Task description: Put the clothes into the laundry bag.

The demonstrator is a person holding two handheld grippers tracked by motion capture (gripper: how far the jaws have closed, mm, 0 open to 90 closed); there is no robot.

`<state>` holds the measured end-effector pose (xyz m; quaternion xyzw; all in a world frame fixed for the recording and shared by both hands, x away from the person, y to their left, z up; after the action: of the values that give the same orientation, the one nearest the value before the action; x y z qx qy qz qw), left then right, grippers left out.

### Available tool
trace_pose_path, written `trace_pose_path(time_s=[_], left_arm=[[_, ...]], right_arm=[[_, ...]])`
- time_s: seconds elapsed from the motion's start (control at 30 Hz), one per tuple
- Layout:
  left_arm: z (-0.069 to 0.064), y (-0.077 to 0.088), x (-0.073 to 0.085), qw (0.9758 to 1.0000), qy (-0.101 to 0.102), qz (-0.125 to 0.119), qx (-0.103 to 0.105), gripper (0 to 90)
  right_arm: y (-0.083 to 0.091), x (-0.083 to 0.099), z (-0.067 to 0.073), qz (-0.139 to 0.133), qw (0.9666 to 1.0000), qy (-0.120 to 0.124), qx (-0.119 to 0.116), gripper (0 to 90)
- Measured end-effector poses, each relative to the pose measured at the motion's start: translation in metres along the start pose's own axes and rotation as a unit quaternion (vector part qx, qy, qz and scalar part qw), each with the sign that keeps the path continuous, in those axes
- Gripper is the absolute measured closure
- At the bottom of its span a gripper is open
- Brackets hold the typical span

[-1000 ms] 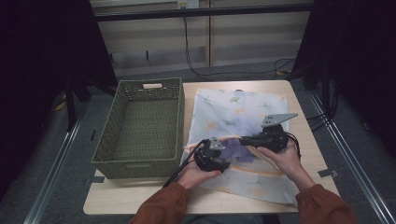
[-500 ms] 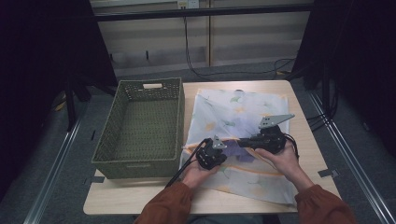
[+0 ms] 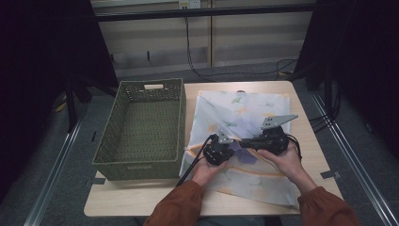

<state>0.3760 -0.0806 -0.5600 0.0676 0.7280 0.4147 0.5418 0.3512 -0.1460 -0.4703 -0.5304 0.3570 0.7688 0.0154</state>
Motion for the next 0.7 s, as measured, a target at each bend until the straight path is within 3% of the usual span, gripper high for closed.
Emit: trace_pose_path(time_s=[0.13,0.27,0.43,0.57,0.7], left_arm=[[0.002,-0.004,-0.009,0.9994,0.032,-0.017,0.0,89.0],[0.001,-0.005,-0.014,0.9993,0.024,-0.025,-0.011,89.0],[0.004,-0.006,-0.02,0.9987,0.036,-0.032,-0.018,88.9],[0.008,-0.008,-0.024,0.9989,0.029,-0.027,-0.027,88.9],[0.013,-0.012,-0.024,0.9982,0.035,-0.029,-0.039,88.8]], right_arm=[[0.002,0.003,0.001,0.003,1.0,0.0,-0.002,89.8],[0.004,0.004,0.003,0.002,1.0,0.003,-0.002,89.8],[0.007,0.006,0.003,0.003,1.0,0.004,-0.002,89.8],[0.008,0.008,0.004,0.005,1.0,0.004,-0.002,89.8],[0.008,0.01,0.005,0.009,0.9999,0.004,-0.003,89.8]])
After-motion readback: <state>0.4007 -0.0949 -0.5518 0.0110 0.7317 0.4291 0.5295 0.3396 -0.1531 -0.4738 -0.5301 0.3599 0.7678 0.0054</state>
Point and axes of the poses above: each handheld gripper's, and its own axes: y roughly backward along the jaws, x roughly out of its underside, z roughly to its left, the point moved 10 cm from there along -y, roughly forward along the jaws
